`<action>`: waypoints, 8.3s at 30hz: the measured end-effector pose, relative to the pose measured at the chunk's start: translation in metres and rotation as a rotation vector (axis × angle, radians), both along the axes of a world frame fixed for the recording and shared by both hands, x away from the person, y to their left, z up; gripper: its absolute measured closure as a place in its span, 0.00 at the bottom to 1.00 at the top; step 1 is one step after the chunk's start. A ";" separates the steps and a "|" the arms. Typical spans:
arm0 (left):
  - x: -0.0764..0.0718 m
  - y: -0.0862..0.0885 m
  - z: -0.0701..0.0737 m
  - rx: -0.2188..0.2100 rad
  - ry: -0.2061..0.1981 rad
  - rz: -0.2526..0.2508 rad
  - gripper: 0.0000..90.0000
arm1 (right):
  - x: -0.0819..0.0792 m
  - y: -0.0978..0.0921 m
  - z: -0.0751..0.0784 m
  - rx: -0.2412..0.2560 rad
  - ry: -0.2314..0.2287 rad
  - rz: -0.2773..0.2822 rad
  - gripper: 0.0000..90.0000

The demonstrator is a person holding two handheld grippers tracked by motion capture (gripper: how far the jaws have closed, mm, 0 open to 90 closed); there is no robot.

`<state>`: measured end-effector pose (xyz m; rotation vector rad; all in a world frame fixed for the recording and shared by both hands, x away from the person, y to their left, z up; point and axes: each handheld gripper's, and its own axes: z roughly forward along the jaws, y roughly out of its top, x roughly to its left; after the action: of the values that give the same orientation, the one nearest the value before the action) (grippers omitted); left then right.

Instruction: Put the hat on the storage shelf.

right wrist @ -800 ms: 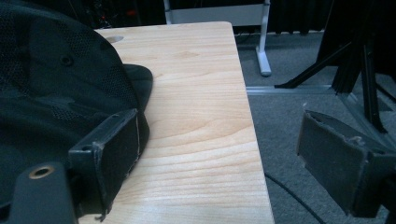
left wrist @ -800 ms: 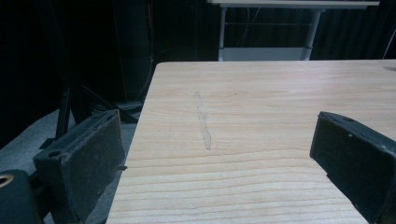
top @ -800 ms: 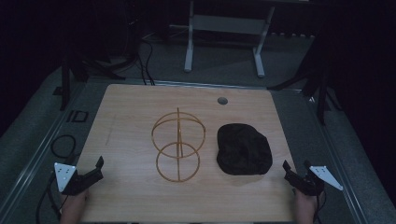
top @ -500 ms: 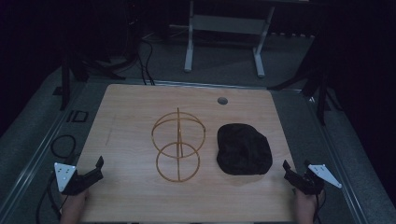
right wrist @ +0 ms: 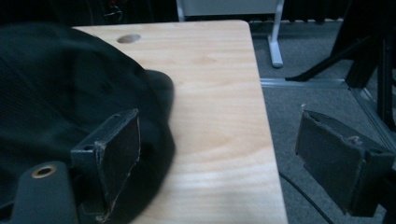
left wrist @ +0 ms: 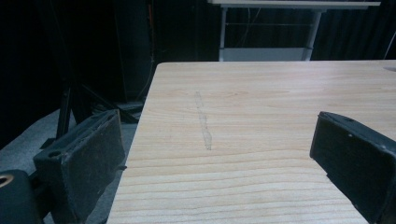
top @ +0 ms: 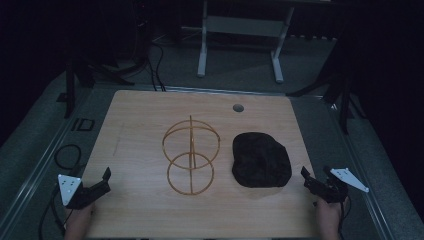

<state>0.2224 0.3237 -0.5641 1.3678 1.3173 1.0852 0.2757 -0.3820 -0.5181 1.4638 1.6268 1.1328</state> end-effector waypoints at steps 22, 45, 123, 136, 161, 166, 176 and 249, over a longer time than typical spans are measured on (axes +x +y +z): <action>0.000 0.000 0.000 -0.008 -0.002 -0.002 0.04 | 0.014 0.077 0.051 0.006 -0.031 0.201 0.13; 0.000 0.000 0.000 -0.005 -0.001 -0.010 0.04 | 0.023 0.133 0.016 -0.119 0.093 0.169 0.50; 0.000 0.001 0.000 -0.004 0.002 -0.011 0.04 | 0.001 0.152 0.215 -0.050 -0.314 0.317 0.98; 0.000 0.001 0.000 -0.006 0.001 -0.011 0.04 | -0.004 0.187 0.230 -0.036 -0.353 0.413 0.98; 0.001 0.000 0.000 -0.005 0.007 -0.017 0.04 | -0.017 0.255 0.224 -0.005 -0.353 0.596 0.98; 0.001 0.001 0.000 -0.004 0.006 -0.018 0.04 | -0.019 0.269 0.222 0.001 -0.347 0.633 0.98; 0.001 0.001 0.000 -0.005 0.006 -0.020 0.04 | -0.017 0.284 0.206 -0.013 -0.304 0.669 0.98; 0.000 0.001 0.000 -0.002 0.003 -0.026 0.04 | 0.010 0.265 0.158 -0.003 -0.153 0.672 0.40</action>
<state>0.2228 0.3242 -0.5640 1.3820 1.2993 1.0637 0.2854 -0.1165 -0.3598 0.8008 2.0666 1.5469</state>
